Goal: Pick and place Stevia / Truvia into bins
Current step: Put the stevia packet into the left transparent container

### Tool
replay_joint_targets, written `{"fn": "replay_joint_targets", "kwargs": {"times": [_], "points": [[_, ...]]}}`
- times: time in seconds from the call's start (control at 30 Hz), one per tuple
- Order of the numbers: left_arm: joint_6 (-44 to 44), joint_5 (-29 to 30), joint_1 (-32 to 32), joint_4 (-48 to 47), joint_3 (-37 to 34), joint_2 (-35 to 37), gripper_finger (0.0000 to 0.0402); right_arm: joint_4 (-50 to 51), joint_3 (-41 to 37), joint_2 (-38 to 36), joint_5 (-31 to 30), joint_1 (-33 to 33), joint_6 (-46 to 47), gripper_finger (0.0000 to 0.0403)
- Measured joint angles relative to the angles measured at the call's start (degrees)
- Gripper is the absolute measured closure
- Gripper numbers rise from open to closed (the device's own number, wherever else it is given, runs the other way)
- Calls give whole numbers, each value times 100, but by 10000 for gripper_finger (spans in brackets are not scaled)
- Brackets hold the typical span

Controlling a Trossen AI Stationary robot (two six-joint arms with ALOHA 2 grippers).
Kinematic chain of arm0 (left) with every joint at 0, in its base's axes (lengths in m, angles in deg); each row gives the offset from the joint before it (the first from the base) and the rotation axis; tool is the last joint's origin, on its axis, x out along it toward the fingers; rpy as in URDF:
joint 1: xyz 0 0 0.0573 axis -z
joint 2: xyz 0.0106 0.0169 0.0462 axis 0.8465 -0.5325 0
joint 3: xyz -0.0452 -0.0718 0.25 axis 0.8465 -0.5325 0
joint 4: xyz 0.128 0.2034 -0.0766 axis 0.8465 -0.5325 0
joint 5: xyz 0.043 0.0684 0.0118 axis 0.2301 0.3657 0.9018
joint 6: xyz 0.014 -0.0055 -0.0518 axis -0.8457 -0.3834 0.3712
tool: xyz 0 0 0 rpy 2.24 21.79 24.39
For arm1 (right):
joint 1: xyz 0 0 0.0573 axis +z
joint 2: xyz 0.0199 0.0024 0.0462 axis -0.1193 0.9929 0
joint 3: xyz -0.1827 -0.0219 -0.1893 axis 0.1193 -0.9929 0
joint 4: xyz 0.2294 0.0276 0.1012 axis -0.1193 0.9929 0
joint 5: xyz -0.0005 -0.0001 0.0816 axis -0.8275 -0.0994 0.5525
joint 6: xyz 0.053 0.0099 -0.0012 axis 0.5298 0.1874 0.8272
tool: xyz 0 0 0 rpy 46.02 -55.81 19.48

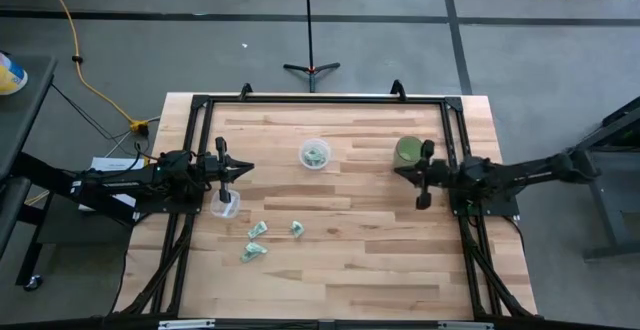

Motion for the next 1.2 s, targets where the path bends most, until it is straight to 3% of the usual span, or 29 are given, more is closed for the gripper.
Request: {"fn": "replay_joint_targets", "kwargs": {"times": [0.27,0.53,0.8,0.9,1.03,1.2], "points": [[0,0,0,0,1,0,341,1337,-31,-1586,-228,-4,-328,402],[-5,19,0,29,-1,7,341,1394,-245,-1810,-731,-76,-397,399],[-118,111,2,359,-3,2,338,1440,-247,-1810,-724,-191,-370,400],[-32,-202,0,811,-3,0,308,1456,-247,-1810,-635,-192,-349,396],[412,-567,2,1495,5,-183,228,1542,-247,-1808,-581,-192,-462,398],[1097,-940,4,1763,326,-918,154,1729,-249,-1808,-578,-192,-526,402]]}}
